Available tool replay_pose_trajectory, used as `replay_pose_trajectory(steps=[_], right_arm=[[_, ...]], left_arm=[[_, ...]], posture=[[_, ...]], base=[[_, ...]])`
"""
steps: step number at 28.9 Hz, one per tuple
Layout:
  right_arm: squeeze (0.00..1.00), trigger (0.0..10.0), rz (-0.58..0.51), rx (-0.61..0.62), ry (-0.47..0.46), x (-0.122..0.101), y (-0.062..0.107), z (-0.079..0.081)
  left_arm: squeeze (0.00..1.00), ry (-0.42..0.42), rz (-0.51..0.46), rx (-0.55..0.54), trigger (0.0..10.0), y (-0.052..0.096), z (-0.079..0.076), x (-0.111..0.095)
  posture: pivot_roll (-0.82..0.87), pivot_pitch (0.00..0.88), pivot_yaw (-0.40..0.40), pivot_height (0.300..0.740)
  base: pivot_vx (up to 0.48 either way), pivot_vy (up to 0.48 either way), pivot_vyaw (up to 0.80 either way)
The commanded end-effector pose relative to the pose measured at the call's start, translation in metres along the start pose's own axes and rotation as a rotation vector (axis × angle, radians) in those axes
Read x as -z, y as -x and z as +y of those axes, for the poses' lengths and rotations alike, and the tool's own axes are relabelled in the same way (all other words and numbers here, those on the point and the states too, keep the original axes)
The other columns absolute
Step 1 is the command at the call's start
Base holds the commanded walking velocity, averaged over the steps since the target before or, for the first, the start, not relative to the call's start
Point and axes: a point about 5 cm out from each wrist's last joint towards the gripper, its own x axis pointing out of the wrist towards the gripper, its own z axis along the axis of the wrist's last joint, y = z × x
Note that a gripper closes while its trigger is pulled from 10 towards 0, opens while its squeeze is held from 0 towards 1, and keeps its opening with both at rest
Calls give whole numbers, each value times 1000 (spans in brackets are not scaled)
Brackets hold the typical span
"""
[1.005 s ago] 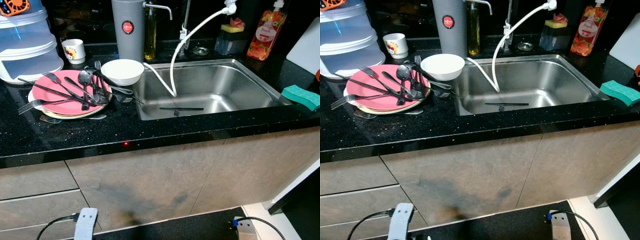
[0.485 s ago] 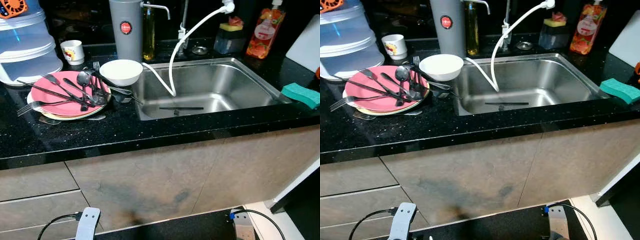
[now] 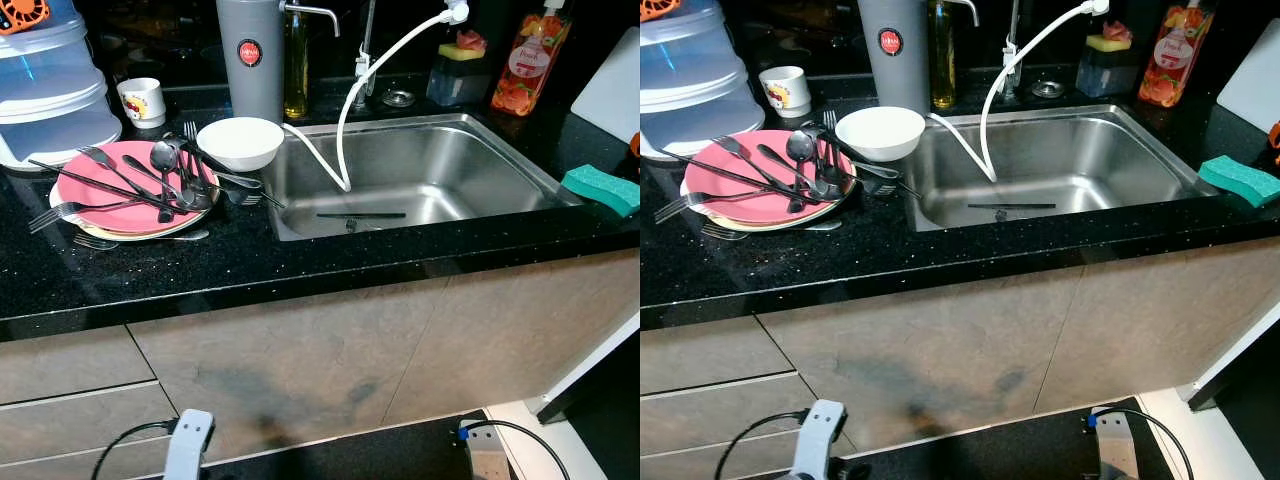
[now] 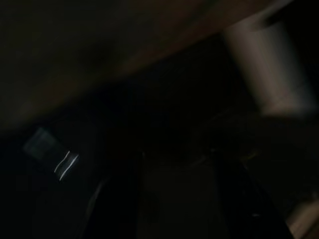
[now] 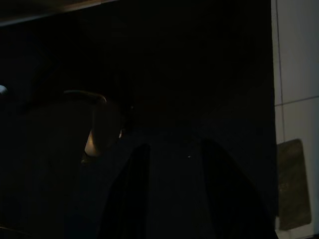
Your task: Kitchen organization
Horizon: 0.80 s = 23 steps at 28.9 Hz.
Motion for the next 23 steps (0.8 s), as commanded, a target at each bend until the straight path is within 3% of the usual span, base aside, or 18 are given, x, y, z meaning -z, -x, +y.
replay_pose_trajectory(steps=[1, 2, 3, 7, 8, 11, 16, 18, 20, 22, 23], right_arm=[[0, 10000, 10, -4, -5, 1, 0, 0], [0, 10000, 11, -5, -4, 0, 0, 0], [0, 10000, 11, -5, -4, 0, 0, 0], [0, 10000, 12, -7, -6, 1, 0, 1], [0, 10000, 12, -7, -6, 1, 0, 1], [0, 10000, 12, -8, -11, 2, 0, 1], [0, 10000, 14, -9, -12, 3, 0, 1], [0, 10000, 17, -10, -12, 4, 0, 1], [0, 10000, 17, -10, -12, 4, 0, 1], [0, 10000, 20, -12, -11, 5, 0, 1], [0, 10000, 20, -12, -11, 5, 0, 1]], left_arm=[[0, -83, -78, 118, 10000, -1, -1, -37], [0, -109, -86, 192, 10000, -1, -4, -48], [0, -109, -86, 192, 10000, -1, -4, -48], [0, -222, -105, 683, 10000, 41, -14, -71], [0, -222, -105, 683, 10000, 41, -14, -71], [0, -262, -143, 911, 10000, 64, -36, -86], [0, -289, -158, 1048, 10000, 78, -55, -93], [0, -329, -185, 1169, 10000, 91, -77, -103], [0, -329, -185, 1169, 10000, 91, -77, -103], [0, -385, -273, 1319, 10000, 105, -105, -124], [0, -385, -273, 1319, 10000, 105, -105, -124]], posture=[[11, 0, -8, 740], [11, 0, -8, 740], [11, 0, -8, 740], [1, 0, 1, 740], [1, 0, 1, 740], [-2, 0, 4, 740], [-2, 0, 5, 740], [-2, 0, 6, 740], [-2, 0, 6, 740], [-1, 0, 8, 740], [-1, 0, 8, 740]], base=[[0, 0, 0], [0, 0, 0], [0, 0, 0], [0, 0, 0], [0, 0, 0], [0, 0, 0], [0, 0, 0], [0, 0, 0], [0, 0, 0], [0, 0, 0], [0, 0, 0]])
